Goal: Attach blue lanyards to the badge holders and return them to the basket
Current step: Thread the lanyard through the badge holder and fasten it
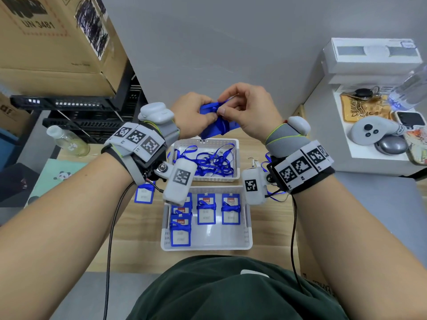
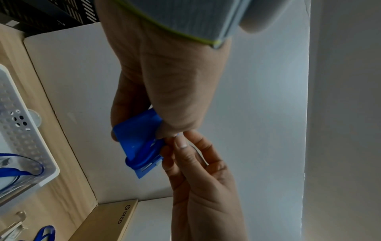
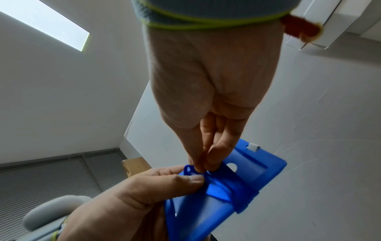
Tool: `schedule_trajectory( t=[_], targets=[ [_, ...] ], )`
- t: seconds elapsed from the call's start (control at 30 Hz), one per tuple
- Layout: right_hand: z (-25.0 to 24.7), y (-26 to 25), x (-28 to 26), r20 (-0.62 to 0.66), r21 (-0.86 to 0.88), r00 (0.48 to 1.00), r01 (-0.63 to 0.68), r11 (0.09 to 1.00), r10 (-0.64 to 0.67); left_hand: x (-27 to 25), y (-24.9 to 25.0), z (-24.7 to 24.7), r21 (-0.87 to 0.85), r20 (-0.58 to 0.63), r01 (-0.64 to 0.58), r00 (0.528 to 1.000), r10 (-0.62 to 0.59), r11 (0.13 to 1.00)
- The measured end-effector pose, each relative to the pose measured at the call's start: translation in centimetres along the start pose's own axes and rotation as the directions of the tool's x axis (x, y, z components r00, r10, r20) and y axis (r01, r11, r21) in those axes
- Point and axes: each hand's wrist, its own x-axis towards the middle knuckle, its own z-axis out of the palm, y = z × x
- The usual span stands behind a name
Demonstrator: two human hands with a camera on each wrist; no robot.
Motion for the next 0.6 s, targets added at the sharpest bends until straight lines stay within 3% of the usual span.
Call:
schedule_trajectory(
  t=[0.13,0.27,0.5,0.6],
  targets=[
    [-0.41,0.27,0.28,-0.129,-0.061,0.989,-0.08,0.995,0.071,0.09,-0.26,-0.14,-0.063,-0.012,0.016,1.0,-0.017,0.998],
    [0.12,0.39,0.06,-0.118,-0.195,0.99,-0.103,0.975,0.081,-0.06,-0.06,-0.17,-0.164,-0.005,0.018,1.0,-0.019,0.986],
    [0.42,0.16,0.16,-0.09,-0.263,0.992,-0.114,0.958,0.094,0.15,-0.08,-0.23,-0.235,-0.013,0.035,0.999,-0.039,0.971],
    [0.52,0.48,0.32,-0.027,-0.18,0.982,-0.189,0.965,0.187,0.08,-0.18,-0.11,-0.215,-0.037,0.039,0.998,-0.048,0.976]
  ],
)
